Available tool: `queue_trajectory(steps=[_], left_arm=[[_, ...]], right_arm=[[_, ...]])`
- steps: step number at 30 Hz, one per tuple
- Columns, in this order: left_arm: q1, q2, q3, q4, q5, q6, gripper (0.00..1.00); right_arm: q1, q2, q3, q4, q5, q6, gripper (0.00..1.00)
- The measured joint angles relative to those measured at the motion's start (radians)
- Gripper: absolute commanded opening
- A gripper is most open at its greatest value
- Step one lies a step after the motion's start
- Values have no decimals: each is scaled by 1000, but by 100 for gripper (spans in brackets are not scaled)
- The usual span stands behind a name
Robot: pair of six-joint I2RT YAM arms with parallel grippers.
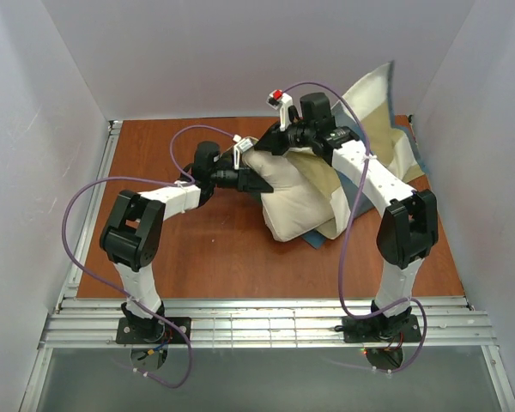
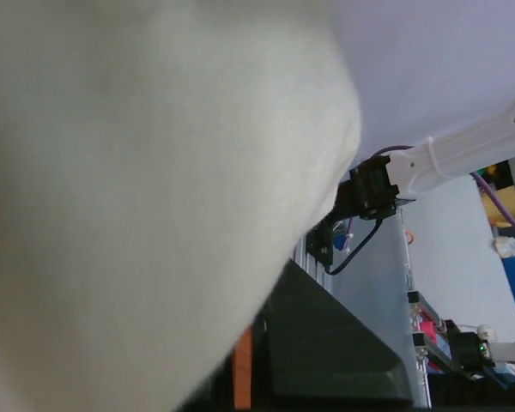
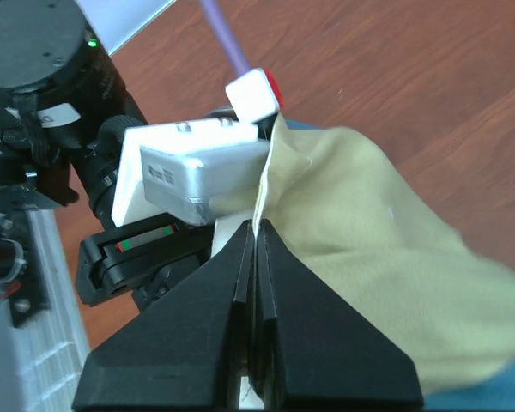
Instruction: Put the pillow into the pillowcase
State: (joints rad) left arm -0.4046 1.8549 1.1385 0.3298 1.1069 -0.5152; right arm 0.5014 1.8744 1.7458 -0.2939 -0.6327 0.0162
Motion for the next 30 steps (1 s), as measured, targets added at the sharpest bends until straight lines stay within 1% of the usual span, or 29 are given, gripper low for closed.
queue_trajectory(steps=[3,5,6,7,8,9,11,13,14,15,16,17,18,19,20,22,23,25,26,28,29,30], left_arm=[[-2,-2,-64,124,36,-96,0],[-7,-11,-107,173,35,-139,1],[-11,-19,-128,180,33,-153,6],[-14,-28,-148,190,27,-167,18],[-16,-37,-171,201,21,-174,33],[-16,-49,-194,210,19,-187,37],[-10,-82,-244,217,-2,-211,42],[-2,-131,-283,180,-47,-200,46],[3,-158,-293,145,-69,-183,49],[7,-200,-300,85,-106,-161,56],[10,-246,-302,27,-140,-126,61],[13,-304,-300,-33,-181,-87,70],[14,-343,-297,-75,-209,-59,76],[15,-387,-290,-126,-241,-40,85],[13,-425,-287,-159,-266,-27,90],[-3,-482,-289,-216,-321,-15,96],[-26,-496,-289,-232,-357,4,97],[-121,-506,-289,-261,-469,86,98],[-185,-505,-289,-262,-527,172,98],[-314,-498,-302,-236,-605,377,98],[-368,-495,-316,-212,-624,525,98],[-399,-483,-325,-192,-634,650,98]], right_arm=[[7,-21,-103,69,-5,100,1],[15,-32,-165,126,1,166,1],[19,-43,-201,152,2,196,1],[23,-53,-229,170,1,224,1],[26,-54,-237,180,0,241,16],[28,-53,-237,187,-1,253,27],[28,-53,-231,171,-20,243,43],[18,-51,-199,119,-26,202,53],[8,-52,-180,93,-25,176,60],[-8,-56,-161,63,-23,150,62],[-34,-65,-147,33,-16,120,62],[-70,-83,-135,-16,5,80,62],[-97,-100,-133,-54,28,44,62],[-130,-125,-137,-102,56,-3,62],[-164,-160,-153,-139,93,-48,62],[-213,-269,-263,-177,166,-145,62],[-225,-339,-343,-207,197,-187,68],[-233,-468,-491,-281,243,-253,71],[-238,-525,-558,-312,260,-281,71],[-267,-609,-661,-412,288,-326,71],[-288,-627,-685,-443,297,-340,71],[-328,-641,-707,-486,307,-354,71]])
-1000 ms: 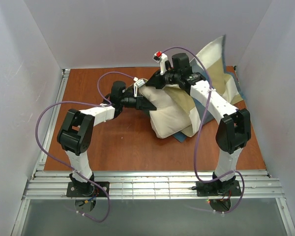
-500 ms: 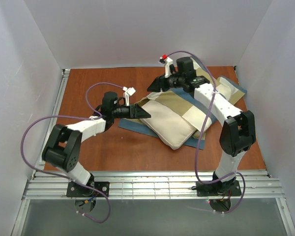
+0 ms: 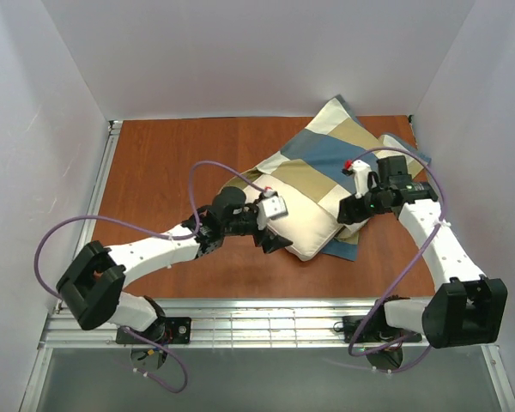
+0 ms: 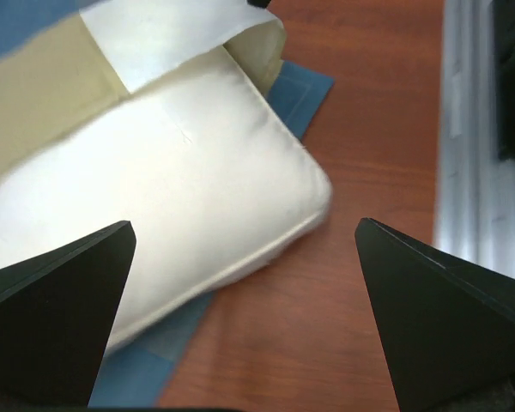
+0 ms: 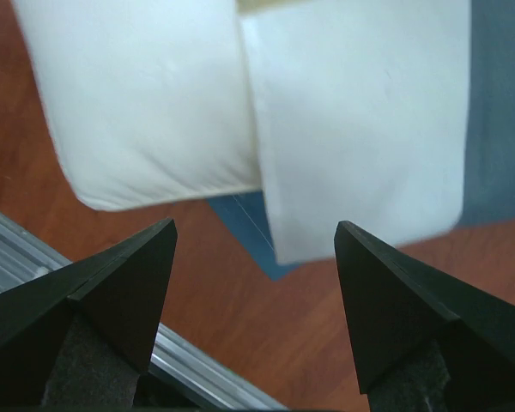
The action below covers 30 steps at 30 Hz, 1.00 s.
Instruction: Put the pillow into the pillowcase
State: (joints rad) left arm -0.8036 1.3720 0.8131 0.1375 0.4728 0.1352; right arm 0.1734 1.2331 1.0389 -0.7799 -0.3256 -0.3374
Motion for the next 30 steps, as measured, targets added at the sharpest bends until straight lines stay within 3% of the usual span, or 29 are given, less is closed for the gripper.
queue_trajectory(steps=[8,12,13,14,16,18,19,24,30], left_arm=[[-55,261,71,19,14,807,98],[-109,337,76,-17,32,1028,98],[-121,361,85,-25,34,1066,97],[-131,387,100,-30,34,1091,83],[-145,443,143,-32,27,1104,55],[-148,489,206,-38,20,1066,14],[-148,504,234,-40,20,1034,2],[-143,546,377,-111,13,811,0],[-92,589,573,-250,109,516,0]], right_arm=[[-260,75,-21,-140,61,-80,75],[-359,127,-73,-170,69,-117,84],[-375,134,-85,-181,68,-123,88],[-385,140,-93,-191,62,-127,88],[-397,143,-108,-195,52,-143,89],[-408,143,-117,-195,41,-152,89],[-410,146,-119,-195,36,-155,89],[-437,212,-108,-180,-8,-170,89],[-465,280,-95,-49,-113,-192,91]])
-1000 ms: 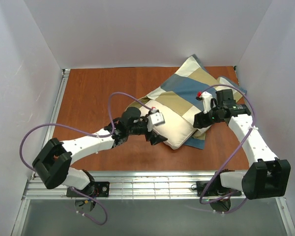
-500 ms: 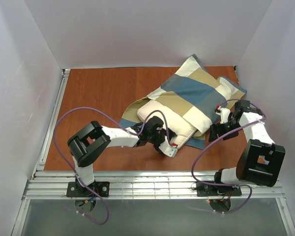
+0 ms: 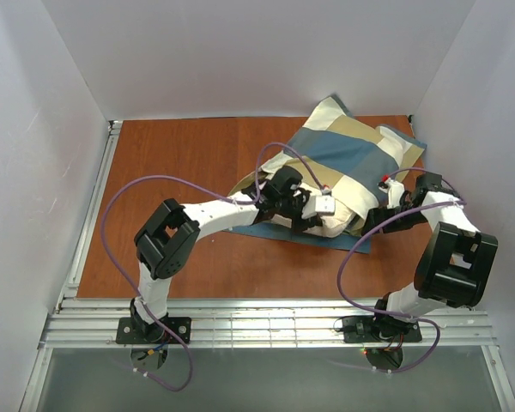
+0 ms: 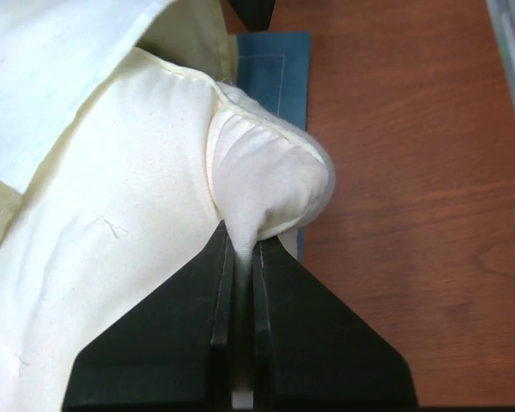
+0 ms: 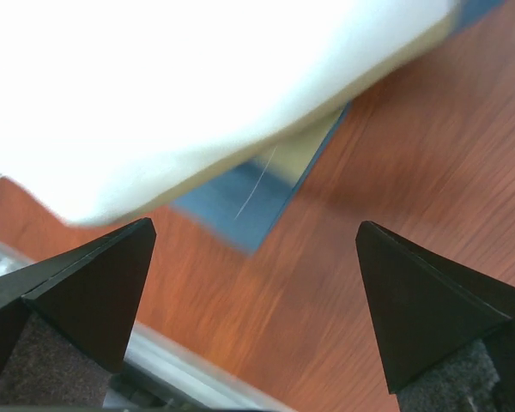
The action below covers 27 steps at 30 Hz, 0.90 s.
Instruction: Put the pillow into the pillowcase
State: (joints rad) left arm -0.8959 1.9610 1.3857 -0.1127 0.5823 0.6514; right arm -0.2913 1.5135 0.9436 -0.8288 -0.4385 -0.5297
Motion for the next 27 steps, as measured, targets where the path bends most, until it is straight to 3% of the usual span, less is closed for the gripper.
queue_trajectory(steps=[10,15,19,22,23,25,26,27], left_arm=[[123,61,237,-101,176,-321,0],[142,111,285,-125,216,-393,0],[142,156,335,-144,240,-451,0],[147,170,361,-150,247,-498,0],[150,173,371,-150,247,-514,0],[159,178,385,-149,246,-544,0],[163,178,388,-149,246,-557,0],[167,178,391,-149,246,-575,0]], right_arm=[[-6,64,-78,326,-144,-32,93],[3,131,-72,407,-228,-21,96],[50,191,-26,440,-256,-6,93],[95,247,27,459,-265,23,78],[103,268,46,465,-273,33,47],[112,298,65,486,-285,65,8],[114,309,64,491,-288,83,1],[114,314,63,491,-292,99,1]])
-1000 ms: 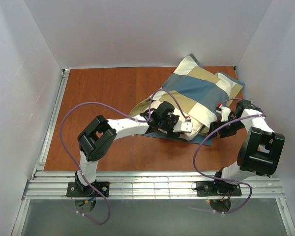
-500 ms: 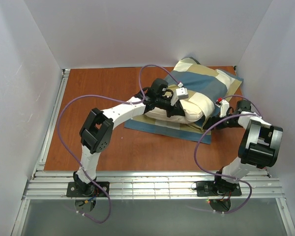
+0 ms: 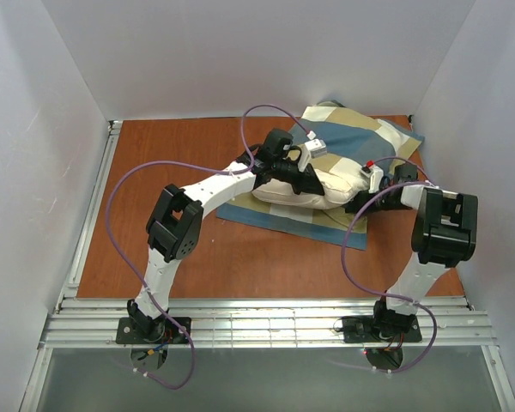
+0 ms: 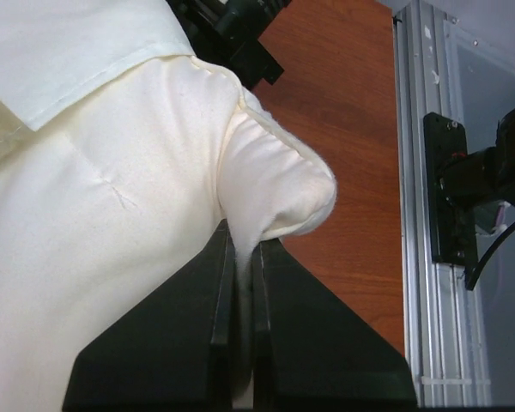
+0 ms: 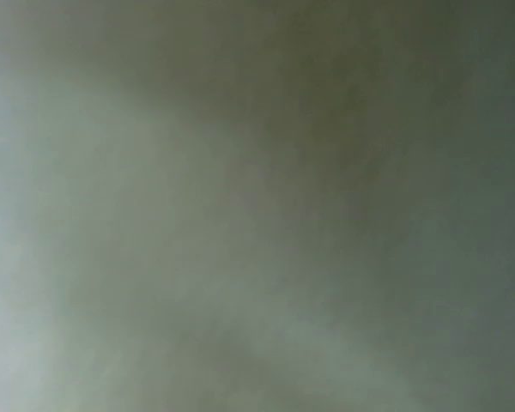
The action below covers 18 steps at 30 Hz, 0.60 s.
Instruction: Put the pillow into the pillowcase
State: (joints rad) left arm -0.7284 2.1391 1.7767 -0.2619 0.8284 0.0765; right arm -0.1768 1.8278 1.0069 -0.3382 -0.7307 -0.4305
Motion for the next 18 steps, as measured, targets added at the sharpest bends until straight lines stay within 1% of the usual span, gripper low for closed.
queue_trajectory(steps=[3,6,9,12,15,18], left_arm=[[8,0,6,2,-7,-63,0],[7,0,6,9,-42,-130,0],[4,0,15,16,-97,-221,0],[3,1,41,21,-171,-328,0],[3,16,62,54,-269,-418,0],[-6,47,80,85,-353,-483,0]], right_arm=[[1,-39,-34,4,-34,51,1],[14,-181,-77,-35,-89,86,1],[89,-368,-80,-96,-109,95,1],[196,-500,-82,-183,-105,81,1],[292,-526,-81,-286,-116,46,1],[327,-508,-52,-411,-133,-5,1]])
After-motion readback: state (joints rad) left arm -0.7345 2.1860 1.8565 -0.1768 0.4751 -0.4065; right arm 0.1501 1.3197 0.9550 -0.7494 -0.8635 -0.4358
